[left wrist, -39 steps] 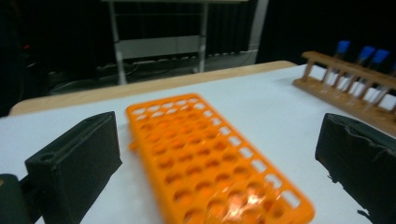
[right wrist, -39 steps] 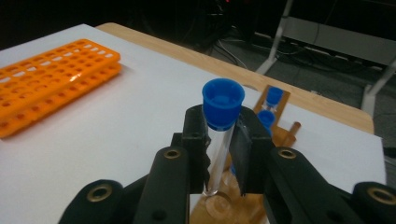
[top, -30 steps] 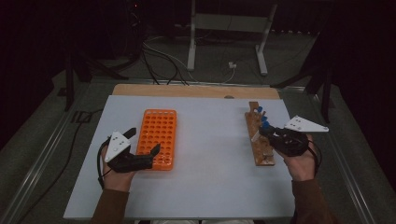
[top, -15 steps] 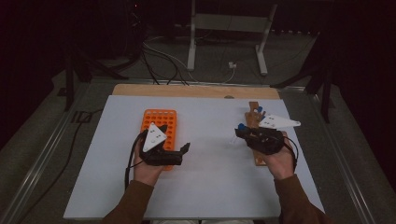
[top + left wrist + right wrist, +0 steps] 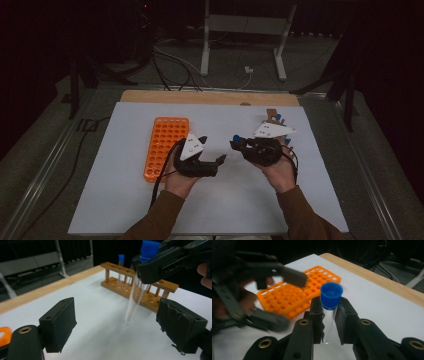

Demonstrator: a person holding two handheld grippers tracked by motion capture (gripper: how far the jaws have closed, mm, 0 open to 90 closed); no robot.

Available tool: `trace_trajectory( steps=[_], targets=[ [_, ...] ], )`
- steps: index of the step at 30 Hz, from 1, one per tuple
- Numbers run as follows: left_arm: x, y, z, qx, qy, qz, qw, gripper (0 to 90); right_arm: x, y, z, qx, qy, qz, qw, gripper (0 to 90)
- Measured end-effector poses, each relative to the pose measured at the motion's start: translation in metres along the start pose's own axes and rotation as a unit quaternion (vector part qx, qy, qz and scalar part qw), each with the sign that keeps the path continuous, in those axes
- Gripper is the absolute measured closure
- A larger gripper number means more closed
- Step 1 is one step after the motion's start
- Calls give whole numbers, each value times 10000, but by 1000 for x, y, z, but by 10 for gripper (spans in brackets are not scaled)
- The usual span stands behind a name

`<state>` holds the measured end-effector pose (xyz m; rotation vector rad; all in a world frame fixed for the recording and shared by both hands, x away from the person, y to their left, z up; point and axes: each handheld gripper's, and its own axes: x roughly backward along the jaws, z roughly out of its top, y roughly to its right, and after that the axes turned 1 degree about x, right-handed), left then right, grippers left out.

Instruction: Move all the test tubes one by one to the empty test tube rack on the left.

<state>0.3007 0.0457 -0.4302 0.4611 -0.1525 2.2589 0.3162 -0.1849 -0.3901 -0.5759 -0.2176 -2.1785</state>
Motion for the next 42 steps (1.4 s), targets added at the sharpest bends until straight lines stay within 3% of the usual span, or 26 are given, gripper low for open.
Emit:
trace_trajectory(
  steps=[3,4,5,6,7,13,14,15,18,23,24,25,28,33,34,42],
  targets=[
    [-7,2,-1,49,-37,33,10000,252,-5,-5,2,34,-26,68,10000,764],
    [-9,3,-1,60,-48,57,10000,340,-7,-7,3,38,-36,115,9999,765],
    [-10,4,-2,69,-56,44,10000,340,-7,-7,3,38,-36,115,9999,765],
    [-11,4,-2,66,-49,-14,10000,460,-9,-8,3,18,-18,172,9998,764],
    [-12,4,-2,65,-44,-121,9999,511,-10,-8,3,11,-23,181,9998,765],
    [-14,4,-4,40,-21,-298,9995,656,-14,-10,3,-26,-39,255,9997,765],
    [-14,4,-4,-11,1,-371,9993,752,-15,-10,2,-47,-55,269,9996,765],
    [-14,4,-4,-11,1,-371,9993,767,-16,-10,2,-66,-63,285,9996,765],
    [-14,3,-5,-25,-25,-436,9990,779,-16,-9,1,-105,-65,299,9995,729],
    [-13,-3,-8,47,-62,-302,9995,781,-9,-3,1,-328,100,269,9990,419],
    [-12,-5,-8,84,-45,-292,9995,781,-9,-3,1,-328,100,269,9990,419],
    [-9,-8,-9,118,-37,-235,9996,781,-5,-1,1,-317,161,122,9993,277],
    [-6,-11,-9,136,-36,-181,9997,782,2,4,-1,-274,238,-135,9992,141],
    [2,-17,-10,223,-31,-23,9997,782,10,11,-8,-235,313,-381,9985,82],
    [3,-18,-11,223,-25,-10,9997,782,15,15,-12,-218,343,-492,9980,38],
    [16,-27,-14,369,6,139,9992,782,35,35,-30,-355,435,-797,9952,0]
  ],
)
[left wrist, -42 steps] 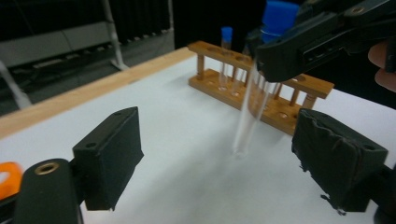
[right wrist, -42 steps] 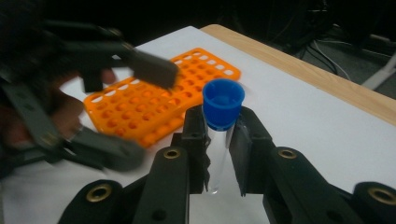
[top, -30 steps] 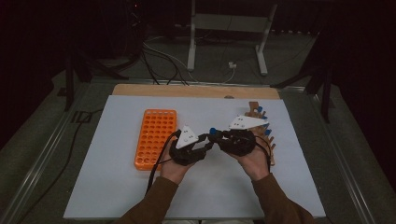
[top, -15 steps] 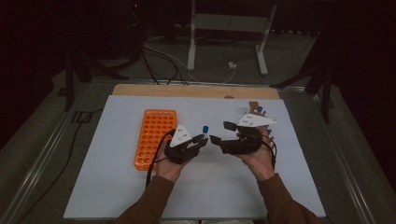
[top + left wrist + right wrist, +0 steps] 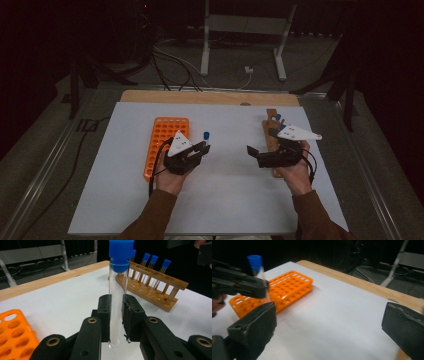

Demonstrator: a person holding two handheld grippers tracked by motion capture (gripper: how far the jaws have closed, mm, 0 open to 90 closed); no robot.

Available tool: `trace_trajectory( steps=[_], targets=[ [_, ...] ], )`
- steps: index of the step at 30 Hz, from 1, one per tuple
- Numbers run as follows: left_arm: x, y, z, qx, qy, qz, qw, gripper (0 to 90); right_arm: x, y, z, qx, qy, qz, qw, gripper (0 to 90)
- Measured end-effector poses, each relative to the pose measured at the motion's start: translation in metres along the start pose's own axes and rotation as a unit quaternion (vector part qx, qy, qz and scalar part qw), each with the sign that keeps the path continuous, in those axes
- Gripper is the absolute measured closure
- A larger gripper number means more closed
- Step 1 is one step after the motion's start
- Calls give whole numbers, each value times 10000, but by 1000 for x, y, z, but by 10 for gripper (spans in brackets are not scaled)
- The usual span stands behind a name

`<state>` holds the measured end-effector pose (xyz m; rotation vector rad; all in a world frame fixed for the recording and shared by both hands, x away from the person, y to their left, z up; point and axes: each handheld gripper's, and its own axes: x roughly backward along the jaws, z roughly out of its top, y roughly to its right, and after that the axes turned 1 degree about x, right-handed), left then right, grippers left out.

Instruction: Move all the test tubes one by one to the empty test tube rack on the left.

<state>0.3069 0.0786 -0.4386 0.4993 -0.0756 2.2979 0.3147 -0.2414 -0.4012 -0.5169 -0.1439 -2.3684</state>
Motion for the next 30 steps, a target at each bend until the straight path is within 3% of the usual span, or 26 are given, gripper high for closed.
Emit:
trace_trajectory(
  steps=[13,19,30],
  targets=[
    [26,-13,-8,167,162,150,9996,782,29,22,-12,-11,141,-394,9991,0],
    [37,-20,-20,234,89,232,9994,781,40,33,-16,-234,269,-495,9981,0],
    [50,-25,-41,297,-142,331,9989,781,48,39,-18,-288,334,-554,9975,0]
  ],
)
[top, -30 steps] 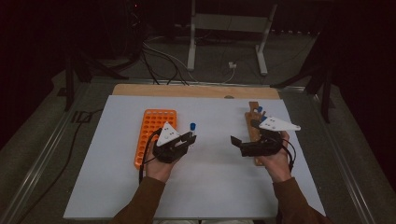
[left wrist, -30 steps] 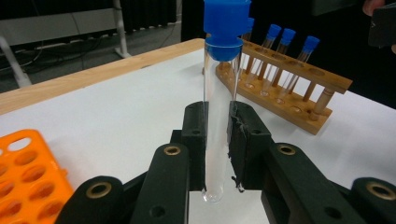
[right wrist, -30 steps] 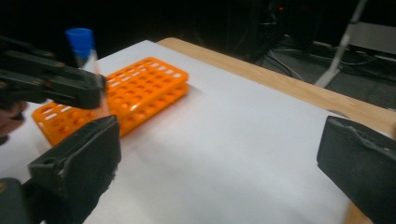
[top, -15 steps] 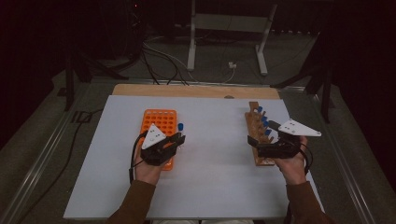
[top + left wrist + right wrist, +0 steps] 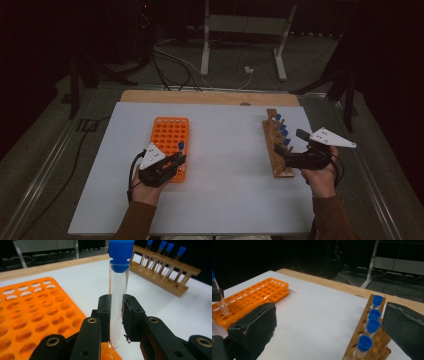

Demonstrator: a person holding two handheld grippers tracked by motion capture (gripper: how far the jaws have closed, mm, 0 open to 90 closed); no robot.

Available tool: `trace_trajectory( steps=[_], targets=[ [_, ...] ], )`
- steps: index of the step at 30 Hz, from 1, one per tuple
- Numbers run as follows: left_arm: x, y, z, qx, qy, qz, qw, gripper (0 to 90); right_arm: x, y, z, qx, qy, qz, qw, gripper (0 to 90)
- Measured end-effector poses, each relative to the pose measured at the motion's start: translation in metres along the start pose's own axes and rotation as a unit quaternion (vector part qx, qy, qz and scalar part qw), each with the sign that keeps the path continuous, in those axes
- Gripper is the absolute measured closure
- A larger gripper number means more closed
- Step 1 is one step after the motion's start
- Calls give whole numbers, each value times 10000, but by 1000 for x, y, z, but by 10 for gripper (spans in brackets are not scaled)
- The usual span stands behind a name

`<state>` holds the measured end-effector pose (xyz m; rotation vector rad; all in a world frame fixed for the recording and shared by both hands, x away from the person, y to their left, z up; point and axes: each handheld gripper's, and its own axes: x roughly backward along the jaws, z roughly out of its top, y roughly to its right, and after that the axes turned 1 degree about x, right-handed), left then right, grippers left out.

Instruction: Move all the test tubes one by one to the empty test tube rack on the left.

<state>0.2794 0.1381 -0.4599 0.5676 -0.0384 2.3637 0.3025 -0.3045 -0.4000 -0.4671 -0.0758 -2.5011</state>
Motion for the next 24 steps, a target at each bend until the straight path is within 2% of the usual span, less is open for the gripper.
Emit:
trace_trajectory(
  steps=[14,20,24],
  targets=[
    [0,-2,-17,0,-301,145,9994,780,1,1,-2,-12,-17,19,10000,0],
    [-1,-4,-23,29,-533,194,9984,780,1,2,-2,-16,-20,24,10000,0],
    [-5,-2,-26,-43,-769,238,9967,780,1,1,-3,-3,-35,27,10000,0]
  ],
)
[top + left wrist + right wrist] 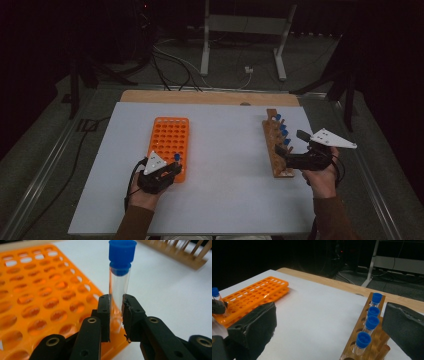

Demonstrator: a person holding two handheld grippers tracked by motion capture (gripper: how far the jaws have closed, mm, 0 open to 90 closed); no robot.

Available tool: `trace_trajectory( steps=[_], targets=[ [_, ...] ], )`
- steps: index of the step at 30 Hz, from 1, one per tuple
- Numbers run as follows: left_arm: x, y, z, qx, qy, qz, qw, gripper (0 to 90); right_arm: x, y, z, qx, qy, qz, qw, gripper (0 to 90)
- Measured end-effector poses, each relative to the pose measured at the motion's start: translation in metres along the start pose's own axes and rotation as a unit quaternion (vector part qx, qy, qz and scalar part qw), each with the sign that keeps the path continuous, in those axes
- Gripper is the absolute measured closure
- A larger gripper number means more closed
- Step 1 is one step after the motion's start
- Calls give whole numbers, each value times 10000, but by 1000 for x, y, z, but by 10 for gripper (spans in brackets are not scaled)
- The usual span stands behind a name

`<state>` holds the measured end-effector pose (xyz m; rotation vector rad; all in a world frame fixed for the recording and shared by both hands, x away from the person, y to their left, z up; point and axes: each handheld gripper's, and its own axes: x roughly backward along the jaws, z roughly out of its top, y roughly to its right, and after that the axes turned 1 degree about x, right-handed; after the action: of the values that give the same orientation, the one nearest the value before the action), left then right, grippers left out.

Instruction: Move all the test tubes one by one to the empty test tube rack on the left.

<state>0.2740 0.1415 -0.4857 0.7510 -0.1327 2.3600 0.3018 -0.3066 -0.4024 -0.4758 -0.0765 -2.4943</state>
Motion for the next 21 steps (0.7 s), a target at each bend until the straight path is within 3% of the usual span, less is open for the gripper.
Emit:
trace_trajectory(
  steps=[5,10,17,21],
  targets=[
    [-4,5,-1,-215,-267,120,9993,782,-1,-1,-1,27,-5,22,10000,0],
    [-5,8,-1,-326,-314,178,9988,783,-1,-1,-1,38,-3,8,10000,0],
    [-3,9,-2,-305,-289,203,9989,780,0,0,-1,30,-3,-2,10000,0],
    [-3,7,-4,-207,-230,86,9995,749,-1,0,-1,46,-7,-20,10000,0]
  ],
)
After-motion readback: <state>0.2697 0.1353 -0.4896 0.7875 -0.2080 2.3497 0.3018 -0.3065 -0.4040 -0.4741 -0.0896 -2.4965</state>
